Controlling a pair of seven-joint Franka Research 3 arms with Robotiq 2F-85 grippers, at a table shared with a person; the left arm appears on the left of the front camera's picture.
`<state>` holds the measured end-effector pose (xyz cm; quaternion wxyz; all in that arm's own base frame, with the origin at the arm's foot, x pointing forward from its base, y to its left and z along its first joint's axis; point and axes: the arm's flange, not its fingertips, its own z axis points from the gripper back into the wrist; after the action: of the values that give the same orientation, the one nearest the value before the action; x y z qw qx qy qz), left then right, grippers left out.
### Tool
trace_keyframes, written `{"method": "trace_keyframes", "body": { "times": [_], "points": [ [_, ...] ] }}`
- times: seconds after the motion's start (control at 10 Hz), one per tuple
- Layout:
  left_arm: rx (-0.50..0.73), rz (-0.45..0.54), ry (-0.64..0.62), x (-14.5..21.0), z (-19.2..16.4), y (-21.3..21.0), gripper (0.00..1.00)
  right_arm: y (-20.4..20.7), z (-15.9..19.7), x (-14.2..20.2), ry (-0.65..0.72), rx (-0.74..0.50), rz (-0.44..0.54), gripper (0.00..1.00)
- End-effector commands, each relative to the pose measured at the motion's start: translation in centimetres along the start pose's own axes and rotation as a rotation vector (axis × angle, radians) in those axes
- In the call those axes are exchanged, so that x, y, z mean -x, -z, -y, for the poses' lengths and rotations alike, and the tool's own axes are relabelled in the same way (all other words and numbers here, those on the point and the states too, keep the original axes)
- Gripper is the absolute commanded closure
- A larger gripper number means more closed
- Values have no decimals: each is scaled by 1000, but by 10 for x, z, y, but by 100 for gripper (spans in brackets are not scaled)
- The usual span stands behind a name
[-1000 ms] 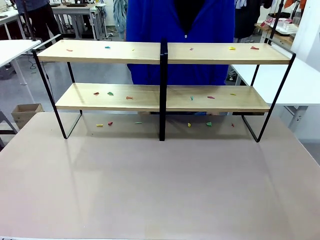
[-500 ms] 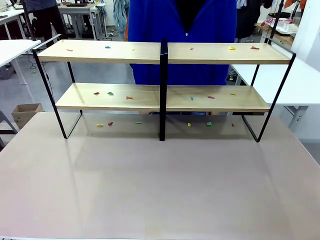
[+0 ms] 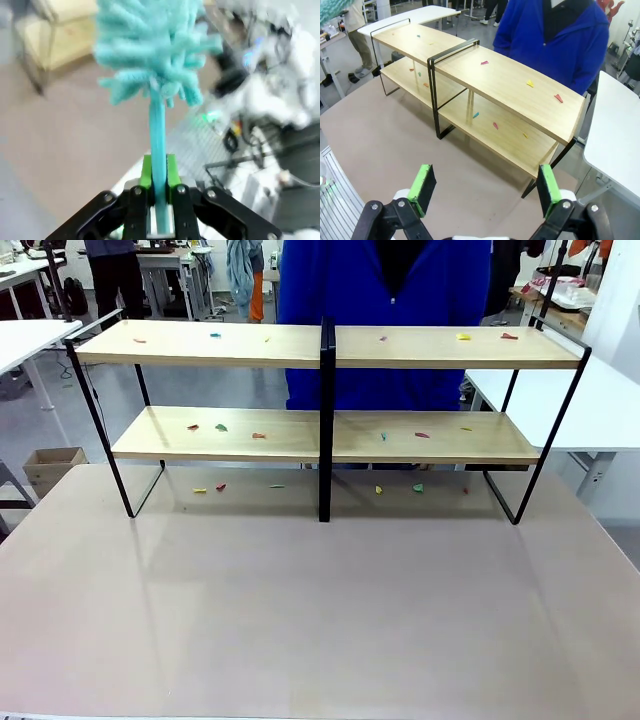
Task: Clean the shelves.
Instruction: Clean a randomly selected level of the Shelf with the Duster.
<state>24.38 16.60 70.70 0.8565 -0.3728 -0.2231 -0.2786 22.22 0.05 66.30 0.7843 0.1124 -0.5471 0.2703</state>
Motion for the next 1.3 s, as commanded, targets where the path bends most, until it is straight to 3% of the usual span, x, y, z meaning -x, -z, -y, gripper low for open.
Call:
{"method": "trace_keyframes", "body": {
  "times": [0.0, 0.2, 0.3, 0.5, 0.6, 0.7, 0.8, 0.9, 1.1, 1.2],
  "points": [
    [85, -251, 191, 16, 24, 23, 87, -1, 0, 0, 4, 2, -1, 0],
    [88, -469, 201, 29, 45, 84, 87, -1, 0, 0, 4, 2, -1, 0],
    [158, -559, 216, 21, 55, 121, 87, -1, 0, 0, 4, 2, -1, 0],
    [131, -609, 141, -2, 66, 203, 87, -1, 0, 0, 4, 2, -1, 0],
    [153, -610, 51, -14, 56, 233, 87, -1, 0, 0, 4, 2, -1, 0],
    [-4, -562, -153, -28, 32, 233, 87, -1, 0, 0, 4, 2, -1, 0],
    [142, -629, 123, 3, 64, 213, 87, -1, 0, 0, 4, 2, -1, 0],
    [142, -629, 123, 3, 64, 213, 87, -1, 0, 0, 4, 2, -1, 0],
    [38, -600, -77, -20, 38, 270, 87, -1, 0, 0, 4, 2, -1, 0],
    [58, -597, -143, -31, 28, 291, 87, -1, 0, 0, 4, 2, -1, 0]
  ]
}}
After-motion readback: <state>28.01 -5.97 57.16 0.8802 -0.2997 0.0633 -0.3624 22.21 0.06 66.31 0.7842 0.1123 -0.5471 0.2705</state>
